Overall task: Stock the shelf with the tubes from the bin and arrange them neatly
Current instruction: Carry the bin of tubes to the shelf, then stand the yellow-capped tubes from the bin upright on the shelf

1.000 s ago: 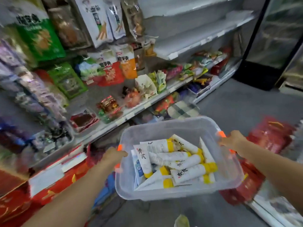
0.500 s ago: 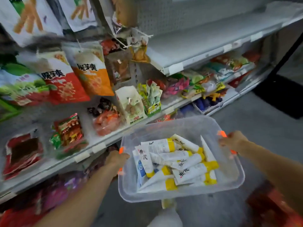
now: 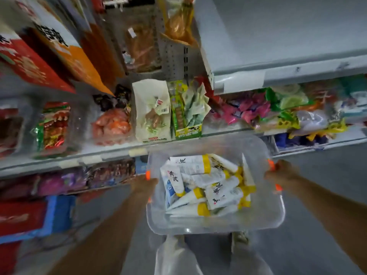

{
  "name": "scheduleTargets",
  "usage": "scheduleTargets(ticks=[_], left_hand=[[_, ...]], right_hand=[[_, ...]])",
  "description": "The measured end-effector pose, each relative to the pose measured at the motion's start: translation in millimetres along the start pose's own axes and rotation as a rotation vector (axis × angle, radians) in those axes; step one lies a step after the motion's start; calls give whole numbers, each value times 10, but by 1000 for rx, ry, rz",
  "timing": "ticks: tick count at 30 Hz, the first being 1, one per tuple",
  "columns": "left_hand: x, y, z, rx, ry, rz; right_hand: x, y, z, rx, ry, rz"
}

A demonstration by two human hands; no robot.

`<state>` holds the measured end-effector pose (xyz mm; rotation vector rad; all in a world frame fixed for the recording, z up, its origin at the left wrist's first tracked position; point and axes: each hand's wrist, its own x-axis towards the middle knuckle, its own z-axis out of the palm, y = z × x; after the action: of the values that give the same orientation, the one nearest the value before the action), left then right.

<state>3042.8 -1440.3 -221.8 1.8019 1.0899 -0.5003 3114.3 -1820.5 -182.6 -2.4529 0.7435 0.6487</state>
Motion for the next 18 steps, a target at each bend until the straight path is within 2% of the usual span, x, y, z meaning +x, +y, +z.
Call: scheduleTargets(ticks=[2, 7, 12, 14, 15, 16, 18], left_hand=[[20, -69, 223, 23, 97, -24], [-14, -58, 560, 95, 214, -86], [-48, -26, 688, 117, 239, -109], [-144, -2, 796, 222, 303, -124], [-221, 32, 865, 311, 372, -78], [-289, 53, 939, 387, 450, 38], [-395, 77, 1116, 474, 527, 390]], right_hand=[[264, 61, 15, -30, -55, -17], [792, 190, 104, -33, -166, -53], [924, 244, 210, -82, -157, -81], [812, 246, 200, -255, 12, -244], [745, 240, 173, -330, 145, -413], [684, 219, 155, -395, 249, -633], [587, 168, 169, -437, 279, -1052]])
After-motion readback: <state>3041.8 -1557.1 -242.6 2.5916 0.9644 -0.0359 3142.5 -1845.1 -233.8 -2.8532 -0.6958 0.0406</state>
